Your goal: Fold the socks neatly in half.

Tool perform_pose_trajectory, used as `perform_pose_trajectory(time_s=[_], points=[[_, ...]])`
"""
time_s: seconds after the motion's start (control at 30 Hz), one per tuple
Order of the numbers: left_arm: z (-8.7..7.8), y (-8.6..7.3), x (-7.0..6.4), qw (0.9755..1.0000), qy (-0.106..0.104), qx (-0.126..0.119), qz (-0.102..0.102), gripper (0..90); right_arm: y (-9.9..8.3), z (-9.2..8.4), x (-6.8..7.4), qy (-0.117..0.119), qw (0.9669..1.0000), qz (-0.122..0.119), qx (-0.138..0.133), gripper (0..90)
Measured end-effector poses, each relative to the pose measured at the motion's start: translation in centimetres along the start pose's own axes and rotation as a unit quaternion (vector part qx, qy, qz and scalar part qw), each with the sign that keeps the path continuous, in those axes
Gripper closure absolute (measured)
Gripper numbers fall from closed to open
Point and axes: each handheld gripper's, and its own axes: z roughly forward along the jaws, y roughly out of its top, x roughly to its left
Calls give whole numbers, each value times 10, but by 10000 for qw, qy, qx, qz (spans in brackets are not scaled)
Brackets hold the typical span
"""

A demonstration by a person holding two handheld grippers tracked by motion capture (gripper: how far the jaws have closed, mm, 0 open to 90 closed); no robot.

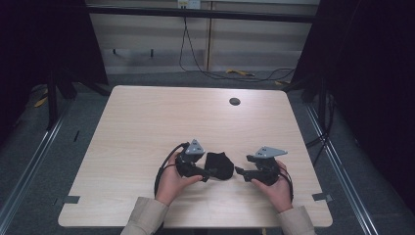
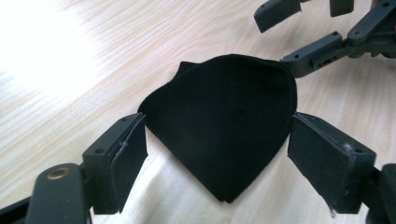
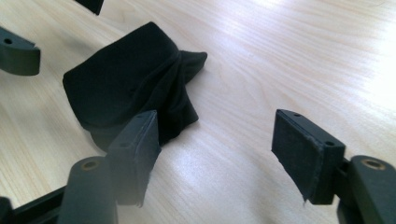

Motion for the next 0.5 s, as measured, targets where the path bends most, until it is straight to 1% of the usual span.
perform_pose_trajectory(time_s=[0.1, 0.17, 0.2, 0.27, 0.33, 0.4, 0.5], points=[[-3, -2, 4, 10000, 5, 1, -78, 179, 0, -1, -2, 6, 10000, 14, -33, 294], [-5, -3, 7, 10000, 32, 29, -65, 177, -1, -2, -3, 13, 10000, 32, -49, 290], [-6, -4, 8, 10000, 27, 19, -78, 173, -2, -3, -4, 68, 9999, 89, -54, 291], [-8, -5, 9, 9999, 27, 17, -99, 171, -3, -3, -5, 83, 9999, 100, -43, 289], [-11, -5, 11, 9999, 13, 1, -135, 167, -4, -5, -5, 80, 9999, 95, -32, 284], [-13, -5, 12, 9999, 19, 3, -127, 163, -4, -8, -5, 62, 9999, 135, -50, 276], [-17, -6, 14, 9999, 20, -52, -161, 160, -4, -11, -6, 39, 9999, 103, -67, 260]])
